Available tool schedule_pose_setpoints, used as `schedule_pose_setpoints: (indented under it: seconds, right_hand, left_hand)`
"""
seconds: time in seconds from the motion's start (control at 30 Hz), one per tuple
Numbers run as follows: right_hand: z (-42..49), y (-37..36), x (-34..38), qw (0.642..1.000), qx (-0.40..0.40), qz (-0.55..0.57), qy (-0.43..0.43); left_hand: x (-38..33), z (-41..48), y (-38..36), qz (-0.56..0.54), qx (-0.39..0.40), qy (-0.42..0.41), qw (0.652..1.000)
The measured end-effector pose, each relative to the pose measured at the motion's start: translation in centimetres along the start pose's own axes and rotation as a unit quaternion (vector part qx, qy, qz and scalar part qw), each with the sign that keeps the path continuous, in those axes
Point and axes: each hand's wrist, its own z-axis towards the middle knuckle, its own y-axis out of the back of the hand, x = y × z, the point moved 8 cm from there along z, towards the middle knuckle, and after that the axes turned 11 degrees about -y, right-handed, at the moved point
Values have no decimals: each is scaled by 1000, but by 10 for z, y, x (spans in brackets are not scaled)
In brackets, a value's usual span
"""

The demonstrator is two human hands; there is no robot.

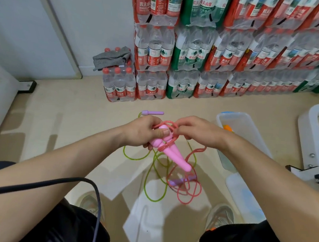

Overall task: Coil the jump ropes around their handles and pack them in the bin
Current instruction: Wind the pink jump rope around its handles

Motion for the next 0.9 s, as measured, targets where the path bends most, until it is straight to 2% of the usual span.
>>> schedule_pose_setpoints:
  seconds: [0.23, 0.4, 0.57, 0.73, 0.9]
  right_hand:
    - [-5, -24, -10, 994, 90, -53, -29]
    - [-3, -20, -9, 995, 76, -63, -33]
    - [3, -22, -13, 995, 30, -98, -16]
    - [4, -30, -18, 996, 45, -80, -16]
    - [6, -33, -18, 997, 40, -69, -7]
  left_hand:
    - [3, -4, 0, -107, 7, 20, 994]
    - [9, -4, 0, -129, -16, 39, 991]
    - [19, -7, -13, -166, -37, 102, 980]
    - [15, -7, -16, -130, -41, 84, 987]
    - [6, -8, -14, -174, -58, 40, 982]
